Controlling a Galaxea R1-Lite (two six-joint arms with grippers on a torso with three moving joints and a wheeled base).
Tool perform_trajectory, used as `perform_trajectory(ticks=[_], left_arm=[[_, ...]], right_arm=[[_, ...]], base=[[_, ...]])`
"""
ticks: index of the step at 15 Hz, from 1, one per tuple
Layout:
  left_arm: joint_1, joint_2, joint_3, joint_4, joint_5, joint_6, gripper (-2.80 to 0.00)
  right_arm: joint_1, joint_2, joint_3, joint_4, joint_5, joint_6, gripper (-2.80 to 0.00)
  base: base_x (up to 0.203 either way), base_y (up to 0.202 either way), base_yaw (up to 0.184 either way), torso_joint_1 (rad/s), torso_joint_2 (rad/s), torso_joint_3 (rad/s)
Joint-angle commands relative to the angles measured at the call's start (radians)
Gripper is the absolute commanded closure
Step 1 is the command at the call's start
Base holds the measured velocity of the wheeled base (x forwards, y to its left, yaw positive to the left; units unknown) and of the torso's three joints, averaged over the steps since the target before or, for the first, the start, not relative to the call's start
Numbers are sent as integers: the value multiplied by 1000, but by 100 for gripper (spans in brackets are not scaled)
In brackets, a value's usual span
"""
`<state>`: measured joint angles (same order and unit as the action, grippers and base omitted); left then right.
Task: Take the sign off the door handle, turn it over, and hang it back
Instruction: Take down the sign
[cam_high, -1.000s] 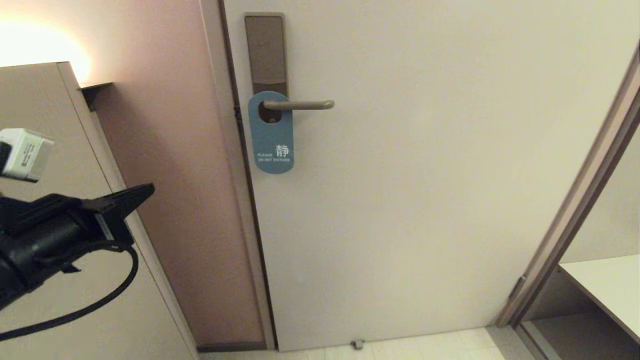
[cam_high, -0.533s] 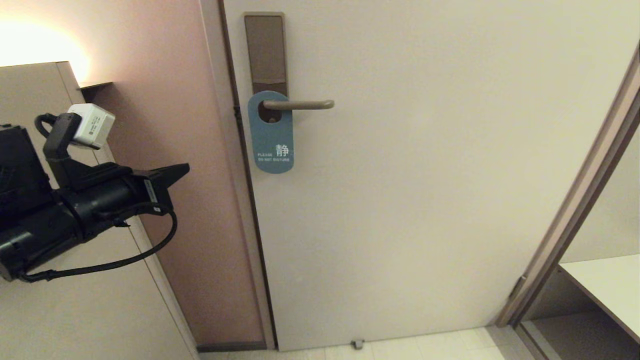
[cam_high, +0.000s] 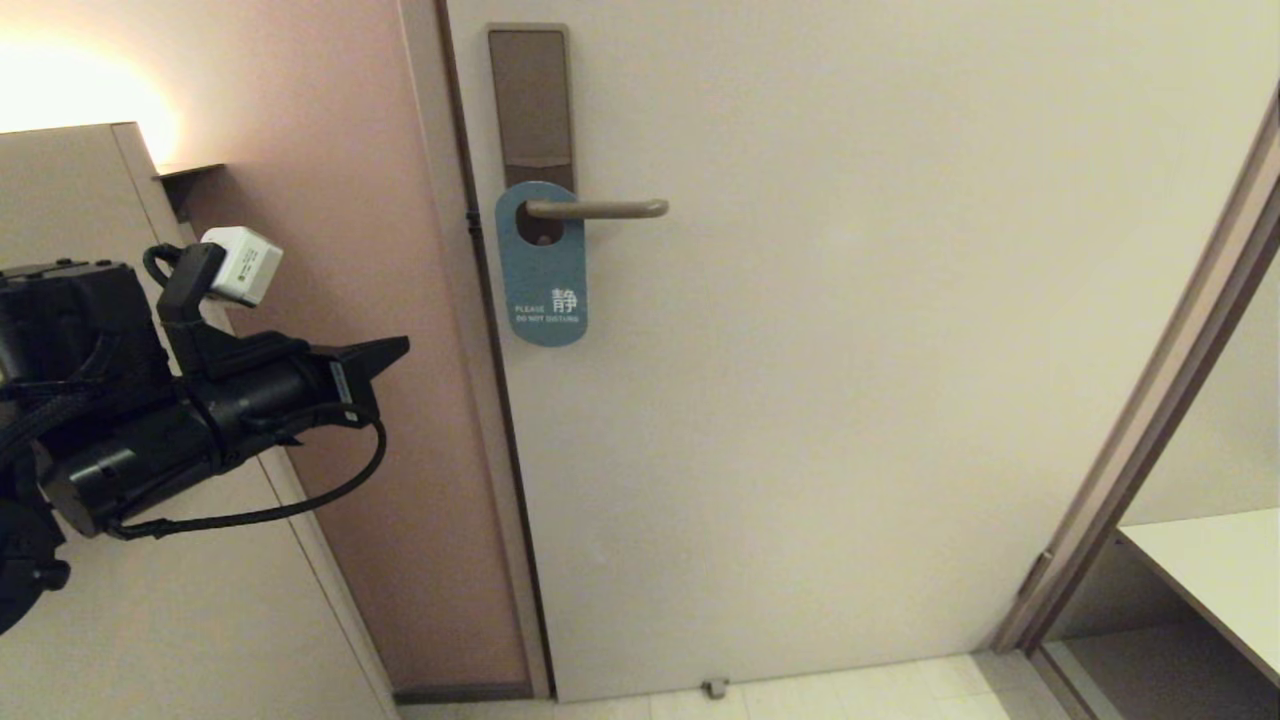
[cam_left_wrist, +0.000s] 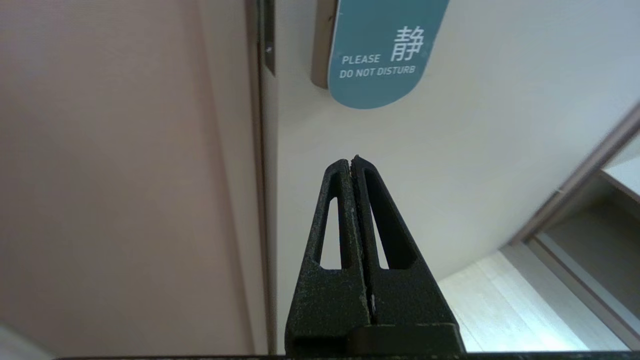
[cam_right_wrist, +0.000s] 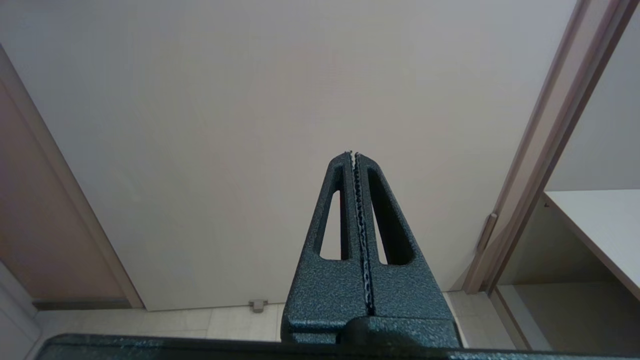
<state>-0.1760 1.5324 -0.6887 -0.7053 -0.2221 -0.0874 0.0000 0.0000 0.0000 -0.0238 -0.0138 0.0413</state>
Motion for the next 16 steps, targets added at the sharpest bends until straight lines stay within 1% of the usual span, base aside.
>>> perform_trajectory(ticks=[1,4,9,14,16], left_arm=[[22,22,0,-8,-36,-1,0],[63,37,-3,-9,-134,4,0],[62,92,-67,-10,-223,6,0],[63,168,-142,-10,-327,5,0],[75,204,-179,-8,-368,4,0]], right_arm=[[0,0,0,-1,1,0,0],[0,0,0,-1,0,0,0],[0,0,0,-1,0,0,0],[0,0,0,-1,0,0,0],[0,0,0,-1,0,0,0]], base=[[0,0,0,0,0,0],[0,0,0,0,0,0],[0,0,0,0,0,0],[0,0,0,0,0,0],[0,0,0,0,0,0]])
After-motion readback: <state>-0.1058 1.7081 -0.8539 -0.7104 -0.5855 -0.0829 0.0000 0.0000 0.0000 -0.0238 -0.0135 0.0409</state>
